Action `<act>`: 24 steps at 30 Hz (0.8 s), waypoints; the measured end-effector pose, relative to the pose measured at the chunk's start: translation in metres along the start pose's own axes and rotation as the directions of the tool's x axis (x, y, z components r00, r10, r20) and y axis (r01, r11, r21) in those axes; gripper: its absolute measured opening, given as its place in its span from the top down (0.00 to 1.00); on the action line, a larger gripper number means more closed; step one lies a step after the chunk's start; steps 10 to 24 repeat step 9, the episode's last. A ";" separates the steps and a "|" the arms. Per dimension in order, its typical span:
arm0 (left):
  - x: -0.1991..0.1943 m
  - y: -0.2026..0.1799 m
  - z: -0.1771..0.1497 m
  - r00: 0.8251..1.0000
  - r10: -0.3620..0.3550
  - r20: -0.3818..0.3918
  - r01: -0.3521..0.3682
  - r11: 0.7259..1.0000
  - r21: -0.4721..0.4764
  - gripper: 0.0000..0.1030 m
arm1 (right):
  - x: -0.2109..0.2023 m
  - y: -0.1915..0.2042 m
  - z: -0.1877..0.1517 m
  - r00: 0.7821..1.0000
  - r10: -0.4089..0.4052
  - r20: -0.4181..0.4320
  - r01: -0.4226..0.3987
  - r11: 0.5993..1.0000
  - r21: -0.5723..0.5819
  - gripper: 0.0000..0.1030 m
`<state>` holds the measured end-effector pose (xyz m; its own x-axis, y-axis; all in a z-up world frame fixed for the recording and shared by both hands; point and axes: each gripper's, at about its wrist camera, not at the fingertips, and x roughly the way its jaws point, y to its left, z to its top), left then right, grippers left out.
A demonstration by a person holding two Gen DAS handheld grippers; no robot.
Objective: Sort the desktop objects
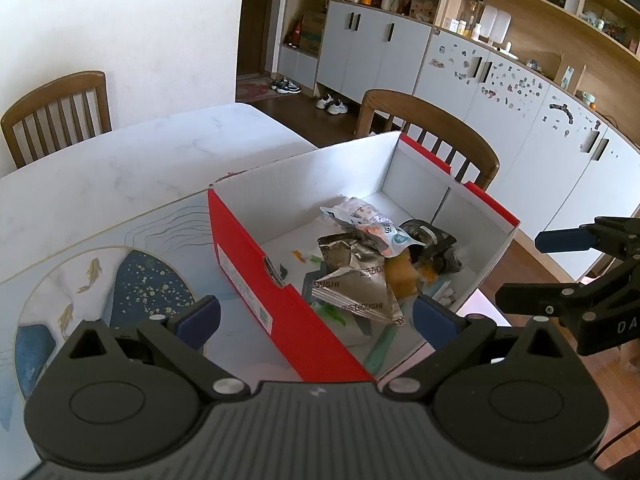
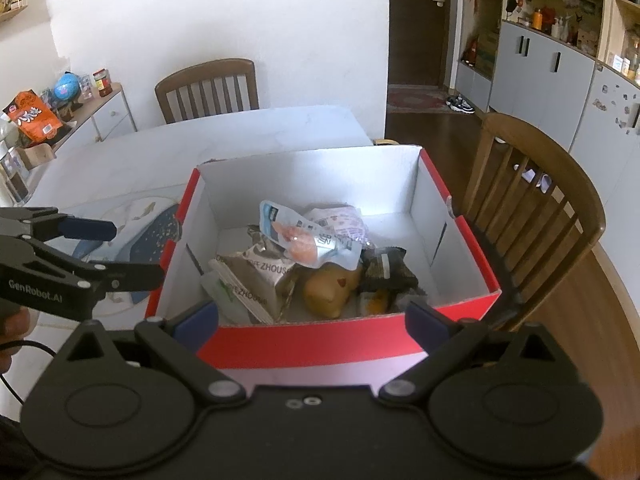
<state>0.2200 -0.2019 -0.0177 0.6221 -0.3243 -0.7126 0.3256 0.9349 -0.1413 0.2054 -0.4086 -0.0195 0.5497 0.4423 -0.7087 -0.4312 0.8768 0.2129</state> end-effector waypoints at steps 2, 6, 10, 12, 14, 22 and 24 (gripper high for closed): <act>0.000 0.000 0.000 1.000 0.002 0.000 -0.002 1.000 0.005 0.00 | -0.001 0.000 -0.001 1.000 0.000 0.013 0.000 1.000 0.002 0.02; -0.001 -0.001 -0.001 1.000 0.002 -0.003 -0.002 1.000 0.014 0.00 | -0.001 0.001 -0.003 0.999 -0.004 0.034 0.004 1.000 0.006 0.02; -0.003 0.000 -0.002 1.000 0.003 0.002 -0.003 1.000 0.014 0.00 | -0.001 0.002 -0.004 0.999 -0.003 0.032 0.003 1.000 0.008 0.02; -0.003 0.000 -0.002 1.000 0.003 0.002 -0.003 1.000 0.014 0.00 | -0.001 0.002 -0.004 0.999 -0.003 0.032 0.003 1.000 0.008 0.02; -0.003 0.000 -0.002 1.000 0.003 0.002 -0.003 1.000 0.014 0.00 | -0.001 0.002 -0.004 0.999 -0.003 0.032 0.003 1.000 0.008 0.02; -0.003 0.000 -0.002 1.000 0.003 0.002 -0.003 1.000 0.014 0.00 | -0.001 0.002 -0.004 0.999 -0.003 0.032 0.003 1.000 0.008 0.02; -0.003 0.000 -0.002 1.000 0.003 0.002 -0.003 1.000 0.014 0.00 | -0.001 0.002 -0.004 0.999 -0.003 0.032 0.003 1.000 0.008 0.02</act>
